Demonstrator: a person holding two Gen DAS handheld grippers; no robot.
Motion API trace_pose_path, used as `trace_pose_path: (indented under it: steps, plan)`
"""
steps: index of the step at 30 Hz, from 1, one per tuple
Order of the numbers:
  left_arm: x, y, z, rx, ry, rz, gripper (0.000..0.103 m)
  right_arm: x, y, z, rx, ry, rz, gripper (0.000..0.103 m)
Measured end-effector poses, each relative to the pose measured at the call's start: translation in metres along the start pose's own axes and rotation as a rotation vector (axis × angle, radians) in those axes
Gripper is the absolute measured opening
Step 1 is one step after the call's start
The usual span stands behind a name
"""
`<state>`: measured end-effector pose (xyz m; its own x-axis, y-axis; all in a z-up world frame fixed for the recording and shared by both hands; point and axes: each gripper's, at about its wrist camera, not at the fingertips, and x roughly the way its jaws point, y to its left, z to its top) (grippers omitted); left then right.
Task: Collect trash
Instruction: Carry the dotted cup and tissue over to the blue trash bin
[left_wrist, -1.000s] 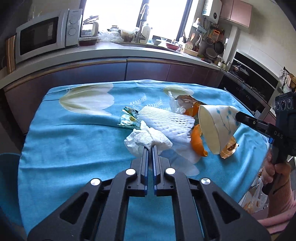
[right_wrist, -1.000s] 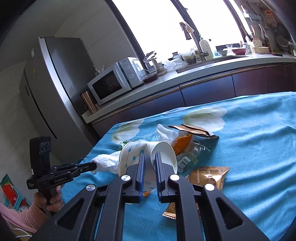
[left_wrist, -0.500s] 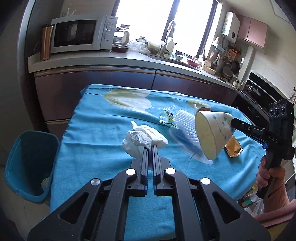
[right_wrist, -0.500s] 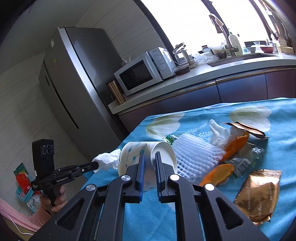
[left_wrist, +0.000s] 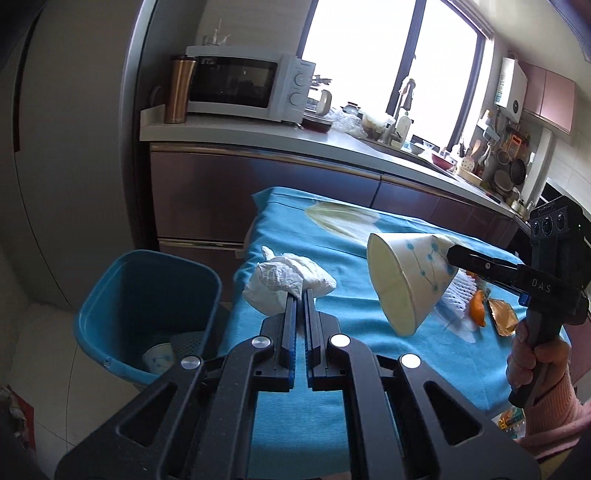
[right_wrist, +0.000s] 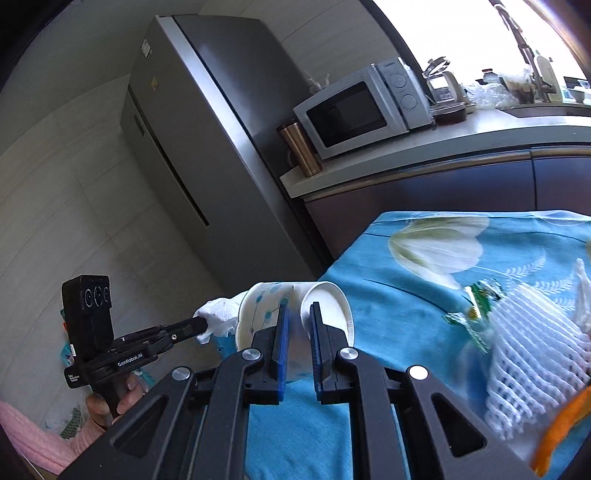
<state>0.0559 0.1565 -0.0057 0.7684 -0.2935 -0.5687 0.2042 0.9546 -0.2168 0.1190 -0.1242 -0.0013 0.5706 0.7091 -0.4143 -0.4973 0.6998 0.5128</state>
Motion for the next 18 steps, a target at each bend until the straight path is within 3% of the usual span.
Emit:
trace_pose_path:
  steps: [8, 18]
  plan:
    - [-0.016, 0.048, 0.003, -0.055, -0.029, 0.111, 0.004, 0.055, 0.016, 0.011, -0.033, 0.069, 0.078, 0.010]
    - [-0.013, 0.093, -0.003, -0.125, -0.011, 0.197, 0.004, 0.110, 0.042, 0.017, -0.059, 0.137, 0.116, 0.010]
